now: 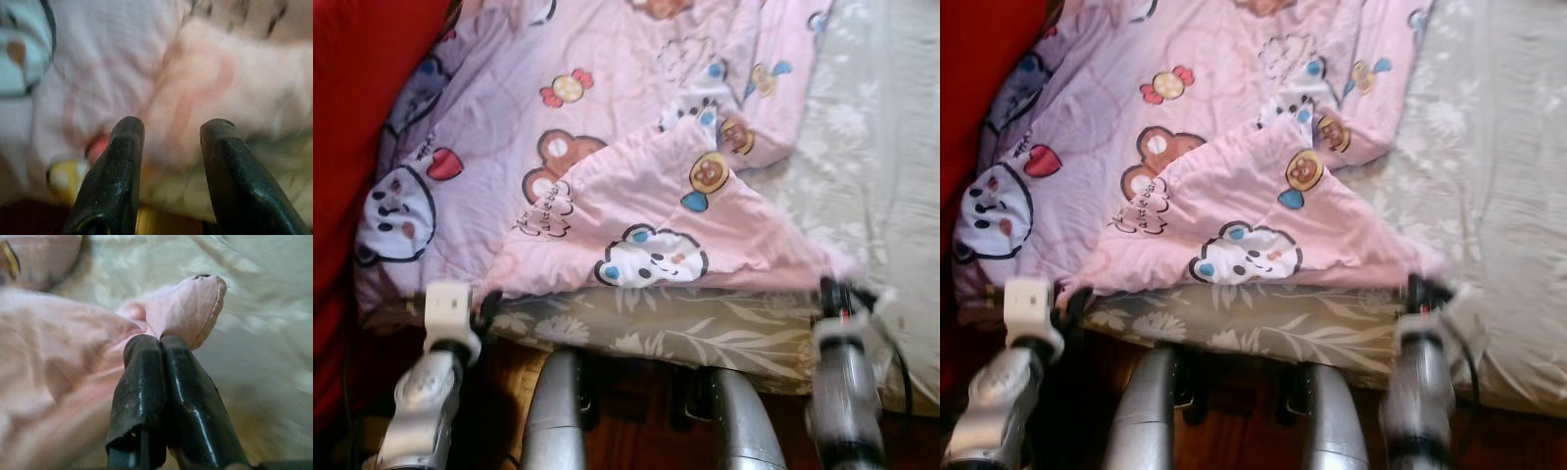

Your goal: Clean up the room

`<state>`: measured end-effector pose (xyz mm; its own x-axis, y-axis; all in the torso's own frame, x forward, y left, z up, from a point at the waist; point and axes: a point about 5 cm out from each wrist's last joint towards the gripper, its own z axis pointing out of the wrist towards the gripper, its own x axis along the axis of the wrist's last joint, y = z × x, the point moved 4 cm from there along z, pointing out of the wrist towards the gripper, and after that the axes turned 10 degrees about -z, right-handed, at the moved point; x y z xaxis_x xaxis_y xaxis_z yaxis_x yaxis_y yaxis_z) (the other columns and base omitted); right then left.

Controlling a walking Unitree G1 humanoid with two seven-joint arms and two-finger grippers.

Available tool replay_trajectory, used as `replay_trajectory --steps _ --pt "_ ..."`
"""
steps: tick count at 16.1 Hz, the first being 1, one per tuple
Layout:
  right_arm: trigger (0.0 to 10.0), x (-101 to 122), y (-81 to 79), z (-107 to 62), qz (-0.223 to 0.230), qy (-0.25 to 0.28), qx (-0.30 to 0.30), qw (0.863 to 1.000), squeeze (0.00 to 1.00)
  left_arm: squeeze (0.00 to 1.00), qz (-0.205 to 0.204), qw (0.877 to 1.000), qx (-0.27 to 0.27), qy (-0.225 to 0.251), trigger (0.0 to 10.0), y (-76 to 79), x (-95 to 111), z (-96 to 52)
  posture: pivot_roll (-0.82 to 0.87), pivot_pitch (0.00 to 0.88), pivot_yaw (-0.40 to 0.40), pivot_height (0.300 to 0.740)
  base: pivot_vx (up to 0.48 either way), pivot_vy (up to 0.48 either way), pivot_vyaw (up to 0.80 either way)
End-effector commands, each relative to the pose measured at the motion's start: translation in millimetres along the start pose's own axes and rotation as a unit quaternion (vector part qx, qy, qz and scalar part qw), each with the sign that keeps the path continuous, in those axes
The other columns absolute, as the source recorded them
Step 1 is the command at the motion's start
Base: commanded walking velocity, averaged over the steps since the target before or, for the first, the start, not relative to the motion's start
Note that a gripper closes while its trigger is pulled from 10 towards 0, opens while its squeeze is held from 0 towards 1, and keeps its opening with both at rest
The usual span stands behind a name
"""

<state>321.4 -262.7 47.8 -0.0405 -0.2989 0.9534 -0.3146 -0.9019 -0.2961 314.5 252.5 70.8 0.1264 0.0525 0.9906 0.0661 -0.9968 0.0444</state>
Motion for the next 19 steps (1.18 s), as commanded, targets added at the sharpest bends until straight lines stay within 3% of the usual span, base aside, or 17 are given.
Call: replay_trajectory --steps 1,2,3,5,7,9,10,12,14,16,19 --pt "10.0 -8 13.0 -13.2 -0.020 -0.011 -0.016 1.000 0.00 0.00 0.001 0.999 0.018 -0.045 10.0 -12.8 -29 -11.9 0.20 0.298 0.019 0.640 0.000 0.000 0.00" --pt "10.0 -4 17.3 -28.1 -0.039 -0.001 -0.016 0.999 0.00 0.00 0.000 0.998 0.027 -0.062 10.0 -17.9 -41 -13.9 0.18 0.275 0.015 0.640 0.000 0.000 0.00" --pt "10.0 -5 16.9 -29.8 -0.038 -0.002 -0.017 0.999 0.00 0.00 0.000 0.997 0.028 -0.066 10.0 -18.6 -43 -13.4 0.17 0.271 0.013 0.640 0.000 0.000 0.00" --pt "10.0 -4 9.1 -51.4 -0.059 -0.007 0.005 0.998 0.00 0.00 0.000 0.997 0.032 -0.076 10.0 -21.3 -52 -12.1 0.15 0.253 0.006 0.640 0.000 0.000 0.00" --pt "10.0 -18 19.3 -76.2 -0.059 -0.040 -0.026 0.997 0.00 0.00 -0.001 0.996 0.033 -0.081 10.0 -20.6 -57 -7.5 0.13 0.227 0.001 0.640 0.000 0.000 0.00" --pt "10.0 -51 38.0 -113.2 -0.066 -0.117 -0.077 0.988 0.00 0.00 -0.002 0.996 0.033 -0.087 10.0 -20.5 -61 -5.3 0.13 0.214 0.001 0.640 0.000 0.000 0.00" --pt "10.0 -74 45.2 -129.8 -0.083 -0.175 -0.088 0.977 0.00 0.00 -0.002 0.995 0.032 -0.090 10.0 -20.3 -62 -4.0 0.12 0.205 0.003 0.640 0.000 0.000 0.00" --pt "10.0 -136 69.6 -179.2 -0.138 -0.356 -0.108 0.918 0.00 0.00 -0.001 0.995 0.031 -0.094 10.0 -19.3 -64 -2.6 0.11 0.198 0.005 0.640 0.000 0.000 0.00" --pt "10.0 -147 81.0 -191.8 -0.143 -0.390 -0.127 0.901 0.00 0.00 -0.002 0.995 0.030 -0.096 10.0 -17.9 -65 -1.3 0.12 0.192 0.005 0.640 0.000 0.000 0.00" --pt "10.0 -152 88.7 -193.7 -0.140 -0.409 -0.142 0.890 0.00 0.00 0.000 0.995 0.028 -0.096 10.0 -17.1 -67 -0.2 0.12 0.187 0.005 0.640 0.000 0.000 0.00" --pt "10.0 -156 78.8 -168.2 -0.136 -0.395 -0.098 0.903 0.00 0.00 -0.001 0.994 0.030 -0.101 10.0 -16.9 -70 0.2 0.12 0.178 0.005 0.640 0.000 0.000 0.00"
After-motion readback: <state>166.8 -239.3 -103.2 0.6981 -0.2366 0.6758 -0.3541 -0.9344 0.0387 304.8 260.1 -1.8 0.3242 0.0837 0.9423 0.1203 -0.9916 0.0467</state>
